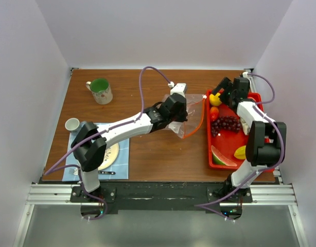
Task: Place the food in the zip-top bag and seal the zipper
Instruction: Pick up the fake fruit from the bin.
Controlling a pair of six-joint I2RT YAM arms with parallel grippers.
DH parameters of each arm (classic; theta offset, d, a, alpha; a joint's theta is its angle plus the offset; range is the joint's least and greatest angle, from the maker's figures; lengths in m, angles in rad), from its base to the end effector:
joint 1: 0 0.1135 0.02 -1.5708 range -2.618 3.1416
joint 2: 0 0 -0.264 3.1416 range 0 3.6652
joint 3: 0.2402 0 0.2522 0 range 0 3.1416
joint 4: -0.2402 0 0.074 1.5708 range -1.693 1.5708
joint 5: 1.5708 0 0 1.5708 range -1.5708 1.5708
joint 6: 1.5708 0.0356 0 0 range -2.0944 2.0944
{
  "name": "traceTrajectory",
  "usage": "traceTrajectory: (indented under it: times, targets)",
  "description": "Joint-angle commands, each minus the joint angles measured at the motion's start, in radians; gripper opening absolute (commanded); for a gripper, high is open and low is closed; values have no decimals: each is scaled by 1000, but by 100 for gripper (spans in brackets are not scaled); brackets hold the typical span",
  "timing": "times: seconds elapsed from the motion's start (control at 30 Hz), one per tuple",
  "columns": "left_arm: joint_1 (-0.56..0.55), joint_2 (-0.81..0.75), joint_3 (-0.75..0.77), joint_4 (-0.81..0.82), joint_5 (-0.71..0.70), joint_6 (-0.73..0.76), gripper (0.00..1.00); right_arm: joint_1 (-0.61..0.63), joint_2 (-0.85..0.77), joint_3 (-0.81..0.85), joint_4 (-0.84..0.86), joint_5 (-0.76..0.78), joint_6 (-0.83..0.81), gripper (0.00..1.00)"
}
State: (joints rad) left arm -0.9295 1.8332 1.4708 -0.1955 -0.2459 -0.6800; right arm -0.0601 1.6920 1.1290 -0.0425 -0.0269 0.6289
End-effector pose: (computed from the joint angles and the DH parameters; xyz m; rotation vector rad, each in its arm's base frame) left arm 0.2647 -0.3401 0.2803 0.1232 2.1860 -0.6861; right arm 0.3806 -0.0219 0.2332 0.7277 2.0738 0.3515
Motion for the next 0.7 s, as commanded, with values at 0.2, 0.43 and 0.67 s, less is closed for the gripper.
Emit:
traceTrajectory:
  times: [0.2,0.43,0.67]
  targets:
    - [8,15,79,-15,11,3,0,-4,92,12,171,-13,80,88]
    - [8,6,74,-19,8,13,0,-6,17,-21,139,44,92,50]
    - [8,8,74,-13,7,13,0,-4,-121,34,-60,97,37,20]
